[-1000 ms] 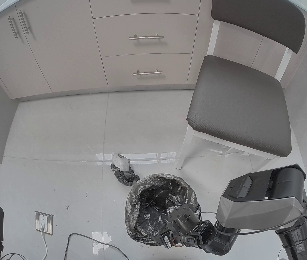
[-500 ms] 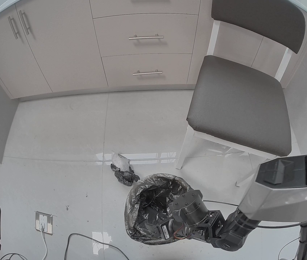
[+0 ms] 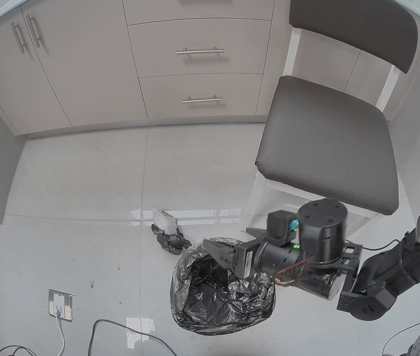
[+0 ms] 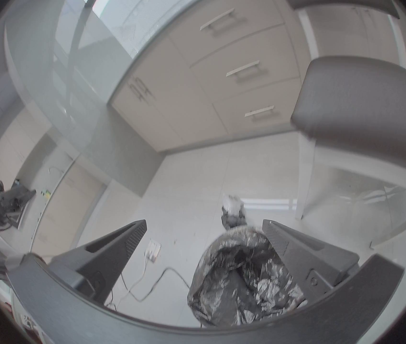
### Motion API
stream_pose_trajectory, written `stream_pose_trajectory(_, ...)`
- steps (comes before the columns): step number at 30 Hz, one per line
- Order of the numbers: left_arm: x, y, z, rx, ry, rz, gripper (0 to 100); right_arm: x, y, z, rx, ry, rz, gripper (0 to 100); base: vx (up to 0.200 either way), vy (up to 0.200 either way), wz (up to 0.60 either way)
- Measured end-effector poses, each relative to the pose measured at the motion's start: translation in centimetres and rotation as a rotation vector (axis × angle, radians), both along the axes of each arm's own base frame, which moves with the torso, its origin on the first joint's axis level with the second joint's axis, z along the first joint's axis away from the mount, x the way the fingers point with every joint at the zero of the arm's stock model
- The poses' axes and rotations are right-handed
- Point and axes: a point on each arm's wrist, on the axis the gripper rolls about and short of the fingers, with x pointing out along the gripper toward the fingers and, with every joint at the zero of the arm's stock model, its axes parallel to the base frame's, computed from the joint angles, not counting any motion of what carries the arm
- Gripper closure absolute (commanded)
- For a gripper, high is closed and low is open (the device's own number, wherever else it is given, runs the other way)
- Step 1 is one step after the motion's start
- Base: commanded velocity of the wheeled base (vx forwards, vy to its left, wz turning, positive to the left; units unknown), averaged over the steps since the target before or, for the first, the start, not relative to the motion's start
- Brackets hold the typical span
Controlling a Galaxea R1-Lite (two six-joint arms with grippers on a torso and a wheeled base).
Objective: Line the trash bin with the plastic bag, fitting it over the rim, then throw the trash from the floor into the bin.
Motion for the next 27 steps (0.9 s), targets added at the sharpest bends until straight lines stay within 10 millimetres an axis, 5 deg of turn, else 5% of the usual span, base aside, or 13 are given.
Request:
stream_pose_trajectory(6, 1.7, -0.3, 3.2, 0.004, 0.023, -0.054, 0, 1.0, -2.2, 2.4, 0.106, -0.072, -0.047, 0, 0.0, 0.0, 0.0)
stream_pose_trajectory(14, 6.2, -1.2, 8.6, -0.094, 0.068, -0.052, 0, 1.2, -3.5, 3.0, 0.178, -0.082, -0.076, 0, 0.0, 0.0, 0.0)
stream_pose_trajectory(20, 12.6, -2.4, 11.7, -0.244, 0.148, -0.029, 0, 1.2, -3.7, 2.9, 0.195, -0.09, -0.078, 0, 0.0, 0.0, 0.0)
stream_pose_trajectory(27, 21.3, -3.8, 12.2, -0.344, 0.278, -0.023, 0, 1.3, -3.6, 2.3, 0.195, -0.084, -0.081, 0, 0.0, 0.0, 0.0)
